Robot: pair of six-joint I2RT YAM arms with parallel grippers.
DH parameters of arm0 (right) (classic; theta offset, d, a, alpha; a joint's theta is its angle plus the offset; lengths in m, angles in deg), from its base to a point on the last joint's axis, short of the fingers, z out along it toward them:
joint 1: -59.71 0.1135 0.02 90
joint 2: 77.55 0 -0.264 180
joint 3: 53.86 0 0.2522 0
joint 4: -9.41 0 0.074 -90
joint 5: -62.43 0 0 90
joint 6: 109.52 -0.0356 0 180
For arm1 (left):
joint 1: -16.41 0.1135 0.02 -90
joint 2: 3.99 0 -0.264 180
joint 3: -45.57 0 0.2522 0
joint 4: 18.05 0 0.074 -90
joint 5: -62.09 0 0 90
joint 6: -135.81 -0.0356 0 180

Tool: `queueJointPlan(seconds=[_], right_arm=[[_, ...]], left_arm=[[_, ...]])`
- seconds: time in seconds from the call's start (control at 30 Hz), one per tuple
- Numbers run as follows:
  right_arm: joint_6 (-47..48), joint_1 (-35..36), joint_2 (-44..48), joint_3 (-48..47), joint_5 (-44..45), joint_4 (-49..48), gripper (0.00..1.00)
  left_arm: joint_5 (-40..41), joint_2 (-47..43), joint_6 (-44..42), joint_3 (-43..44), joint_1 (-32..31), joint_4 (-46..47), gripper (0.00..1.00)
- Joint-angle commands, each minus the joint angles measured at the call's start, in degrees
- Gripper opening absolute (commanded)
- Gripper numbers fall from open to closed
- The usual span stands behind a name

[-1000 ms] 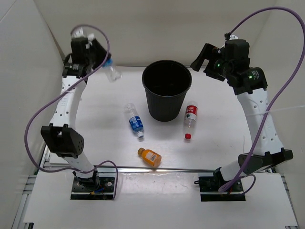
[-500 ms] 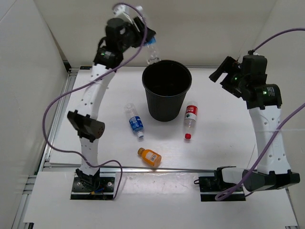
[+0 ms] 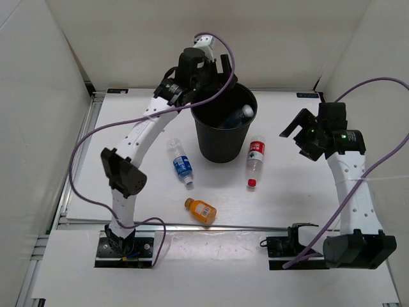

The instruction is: Put the plastic bottles in the bin

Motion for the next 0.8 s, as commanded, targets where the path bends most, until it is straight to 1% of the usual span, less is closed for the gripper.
queueJointPlan(seconds=[0.0,0.03,0.07,0.1,0.13,0.17,0.2,0.23,0.27,0.3,0.37,0.4,0.43,0.5,0.6,0.63,0.67,0.77], right_arm=[[-0.75,-1.19,-1.82,2.87,-4.5,-0.34,1.0],[-0.74,-1.19,-4.09,3.49,-5.99,-0.34,1.0],[-0.13,-1.19,-5.42,3.49,-6.7,-0.34,1.0],[0.57,-1.19,-7.7,4.8,-7.41,-0.86,1.0],[0.58,-1.19,-8.85,5.33,-7.41,-0.87,1.0],[0.58,-1.19,-9.82,5.34,-7.41,-1.91,1.0],[0.58,-1.71,-11.66,6.21,-10.63,-3.31,1.0],[2.14,-1.72,-12.72,6.83,-12.23,-6.55,1.0],[2.94,-1.72,-13.95,6.83,-13.2,-7.62,1.0],[3.73,-1.72,-16.66,6.14,-14.08,-8.33,1.0],[6.1,-1.72,-19.4,5.51,-17.07,-10.53,0.98],[6.12,-1.11,-21.58,5.51,-17.08,-11.23,0.98],[6.99,-1.1,-22.74,4.99,-18.04,-12.72,0.98],[8.04,-0.57,-26.16,4.29,-18.05,-14.04,0.98],[8.84,-0.05,-31.87,2.09,-18.05,-14.05,0.98],[9.36,0.48,-33.28,0.78,-18.05,-14.05,0.98],[9.37,1.0,-35.38,0.25,-18.05,-14.05,0.98],[10.68,3.02,-38.38,-2.03,-18.05,-14.58,0.99]], left_arm=[[8.97,-14.6,-4.72,-7.57,0.55,1.38,1.0],[15.78,-20.89,-4.73,-11.02,0.55,1.38,1.0],[19.25,-24.52,-4.73,-14.97,0.55,1.38,1.0],[21.98,-28.13,-4.73,-23.54,0.55,1.38,1.0],[24.53,-32.08,-3.68,-28.24,1.16,1.38,1.0],[27.6,-39.86,-2.89,-33.07,1.86,1.38,1.0],[28.24,-43.77,-1.75,-37.99,3.7,1.38,1.0],[29.12,-47.64,0.61,-47.52,4.5,1.38,1.0],[29.73,-54.72,1.5,-51.97,5.2,1.38,1.0],[29.74,-58.1,2.12,-59.5,5.82,1.38,1.0],[29.74,-64.08,4.58,-65.43,6.44,0.24,1.0],[30.44,-68.81,5.89,-67.55,6.44,-0.64,1.0],[30.44,-70.68,7.39,-70.09,6.44,-1.86,1.0],[31.67,-73.68,10.64,-70.65,6.44,-6.69,1.0],[31.67,-74.22,13.02,-69.25,6.44,-12.75,1.0],[31.67,-73.7,13.03,-68.54,6.44,-16.78,1.0],[31.67,-73.69,13.03,-67.49,6.44,-18.47,1.0],[33.51,-73.69,14.51,-66.6,6.44,-23.91,1.0]])
